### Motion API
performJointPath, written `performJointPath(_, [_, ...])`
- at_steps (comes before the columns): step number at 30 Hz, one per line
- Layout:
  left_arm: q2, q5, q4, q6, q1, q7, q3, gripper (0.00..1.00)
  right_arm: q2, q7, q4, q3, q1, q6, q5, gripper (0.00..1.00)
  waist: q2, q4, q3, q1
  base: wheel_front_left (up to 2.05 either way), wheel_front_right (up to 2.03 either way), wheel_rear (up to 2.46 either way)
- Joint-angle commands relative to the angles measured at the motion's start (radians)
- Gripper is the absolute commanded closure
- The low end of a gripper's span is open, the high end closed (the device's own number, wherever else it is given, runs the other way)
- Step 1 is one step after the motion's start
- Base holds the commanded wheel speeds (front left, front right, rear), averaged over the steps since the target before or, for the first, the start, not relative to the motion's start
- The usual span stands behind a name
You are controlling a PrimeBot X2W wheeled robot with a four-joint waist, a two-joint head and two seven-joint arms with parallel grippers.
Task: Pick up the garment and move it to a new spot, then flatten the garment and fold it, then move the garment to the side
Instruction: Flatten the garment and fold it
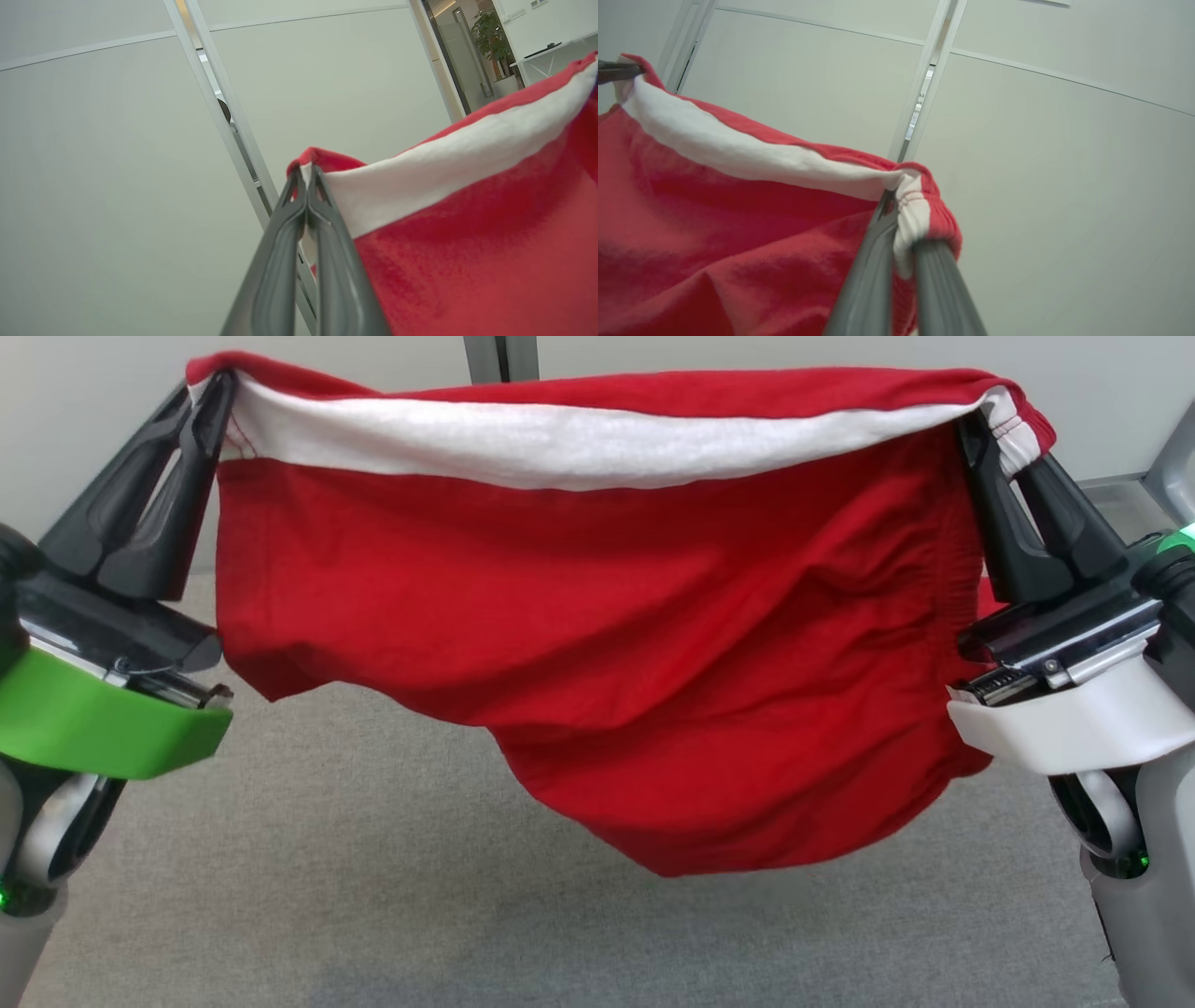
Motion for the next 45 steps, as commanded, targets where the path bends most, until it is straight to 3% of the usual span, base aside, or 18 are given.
performJointPath(1, [0.004,-0.009,0.003,0.003,-0.025,0.01,0.004,1.0,-0.002,0.01,-0.003,-0.003,-0.017,-0.002,0.006,1.0,-0.0001,0.002,0.024,0.0,0.0,0.0,0.0])
performJointPath(6, [-0.022,-0.037,0.06,-0.014,-0.089,0.03,-0.009,1.0,0.011,0.019,0.062,0.018,-0.057,-0.002,0.038,1.0,-0.0001,0.017,0.1,0.0,0.0,0.0,0.0])
performJointPath(12, [-0.071,-0.06,0.235,-0.041,-0.245,0.023,-0.026,1.0,-0.002,-0.025,0.278,0.083,-0.257,-0.002,0.037,1.0,-0.0001,0.037,0.24,0.0,0.0,0.0,0.0])
performJointPath(20, [-0.175,-0.015,0.545,-0.06,-0.563,-0.11,-0.034,1.0,0.047,-0.205,0.645,0.128,-0.671,-0.002,-0.052,1.0,-0.0001,0.055,0.387,0.0,0.0,0.0,0.0])
performJointPath(24, [-0.239,-0.025,0.657,-0.064,-0.611,-0.199,-0.041,1.0,0.089,-0.265,0.773,0.142,-0.743,-0.002,-0.101,1.0,-0.0001,0.063,0.419,0.0,0.0,0.0,0.0])
performJointPath(31, [-0.291,-0.081,0.712,-0.072,-0.464,-0.27,-0.099,1.0,0.105,-0.292,0.884,0.213,-0.638,-0.002,-0.111,1.0,-0.0001,0.076,0.448,0.0,0.0,0.0,0.0])
performJointPath(37, [-0.306,-0.124,0.642,-0.075,-0.24,-0.293,-0.099,1.0,0.104,-0.293,0.787,0.252,-0.451,-0.002,-0.082,1.0,-0.0001,0.077,0.447,0.0,0.0,0.0,0.0])
performJointPath(45, [-0.345,-0.098,0.452,-0.075,0.033,-0.292,0.007,1.0,0.099,-0.294,0.615,0.238,-0.204,-0.002,-0.075,1.0,-0.0001,0.085,0.398,0.0,0.0,0.0,0.0])
